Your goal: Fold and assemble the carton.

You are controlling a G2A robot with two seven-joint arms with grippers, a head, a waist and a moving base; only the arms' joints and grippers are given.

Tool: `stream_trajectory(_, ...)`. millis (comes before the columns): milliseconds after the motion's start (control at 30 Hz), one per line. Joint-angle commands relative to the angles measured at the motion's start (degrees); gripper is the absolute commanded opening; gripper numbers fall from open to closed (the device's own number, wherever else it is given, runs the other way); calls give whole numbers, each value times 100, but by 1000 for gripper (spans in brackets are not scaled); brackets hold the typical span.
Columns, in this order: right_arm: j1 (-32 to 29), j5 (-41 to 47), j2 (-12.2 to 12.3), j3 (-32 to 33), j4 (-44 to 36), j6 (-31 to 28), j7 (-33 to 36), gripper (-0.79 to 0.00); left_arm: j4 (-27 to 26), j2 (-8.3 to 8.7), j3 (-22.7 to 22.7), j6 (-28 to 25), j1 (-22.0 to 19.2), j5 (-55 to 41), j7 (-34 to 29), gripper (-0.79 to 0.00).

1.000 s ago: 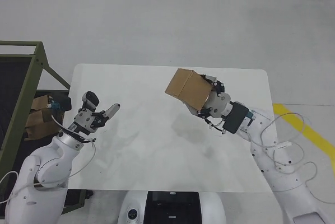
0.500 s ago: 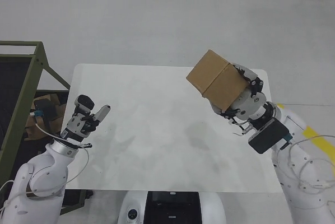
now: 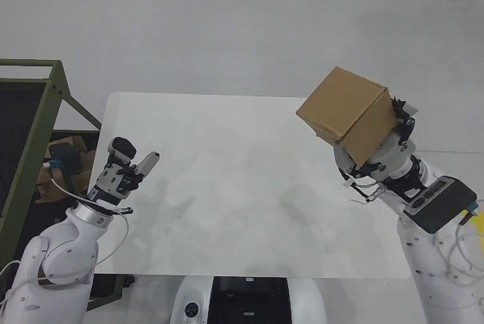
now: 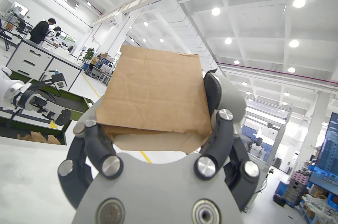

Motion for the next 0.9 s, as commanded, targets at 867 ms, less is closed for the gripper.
stream_trajectory(867, 1836, 2254, -467, -2201, 1376, -1480, 1194, -785, 0, 0, 0, 0, 0, 0, 0, 0)
